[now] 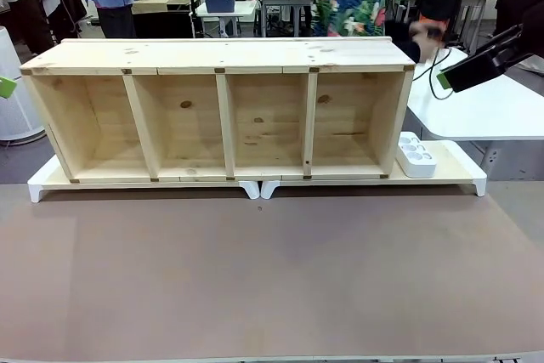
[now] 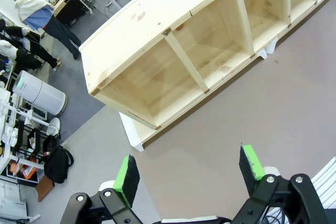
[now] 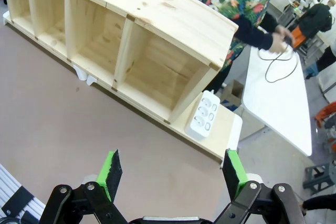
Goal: Perform cable management.
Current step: When the cord part of the Power Cable appears at the lower middle area of the table and stops, grasp the cord part of the Power Cable.
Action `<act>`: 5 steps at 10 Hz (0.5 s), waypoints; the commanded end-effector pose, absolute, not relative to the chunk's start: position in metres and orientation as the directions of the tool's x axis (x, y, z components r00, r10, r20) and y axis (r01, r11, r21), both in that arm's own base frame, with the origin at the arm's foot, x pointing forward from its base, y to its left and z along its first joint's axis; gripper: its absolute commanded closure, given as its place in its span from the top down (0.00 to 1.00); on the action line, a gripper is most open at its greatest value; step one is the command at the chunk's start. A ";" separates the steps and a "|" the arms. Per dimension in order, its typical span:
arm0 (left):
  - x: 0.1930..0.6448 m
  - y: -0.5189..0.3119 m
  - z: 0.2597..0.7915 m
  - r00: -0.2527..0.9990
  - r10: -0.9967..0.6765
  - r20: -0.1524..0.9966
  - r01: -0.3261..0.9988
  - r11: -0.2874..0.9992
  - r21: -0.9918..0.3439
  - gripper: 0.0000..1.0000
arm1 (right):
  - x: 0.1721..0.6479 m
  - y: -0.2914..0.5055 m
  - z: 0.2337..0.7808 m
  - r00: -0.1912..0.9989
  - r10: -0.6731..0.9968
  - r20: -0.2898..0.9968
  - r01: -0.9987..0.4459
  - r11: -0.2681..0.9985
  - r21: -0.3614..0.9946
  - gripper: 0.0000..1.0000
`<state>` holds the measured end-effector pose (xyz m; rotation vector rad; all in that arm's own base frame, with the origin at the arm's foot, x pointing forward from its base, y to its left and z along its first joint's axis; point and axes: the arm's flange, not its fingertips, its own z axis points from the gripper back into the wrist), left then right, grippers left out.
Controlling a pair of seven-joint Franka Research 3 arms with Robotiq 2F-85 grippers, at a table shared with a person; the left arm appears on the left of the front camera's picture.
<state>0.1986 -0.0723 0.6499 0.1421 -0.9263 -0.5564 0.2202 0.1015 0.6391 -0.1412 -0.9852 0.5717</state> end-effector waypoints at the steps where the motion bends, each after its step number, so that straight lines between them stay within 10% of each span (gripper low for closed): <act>1: 0.199 -0.072 0.650 0.471 -0.511 0.720 0.393 0.852 0.347 1.00 | 0.220 0.100 0.639 0.420 0.516 0.746 -0.390 0.845 -0.365 1.00; 5: 0.199 -0.072 0.650 0.471 -0.511 0.720 0.393 0.852 0.347 1.00 | 0.220 0.100 0.639 0.420 0.516 0.746 -0.390 0.845 -0.365 1.00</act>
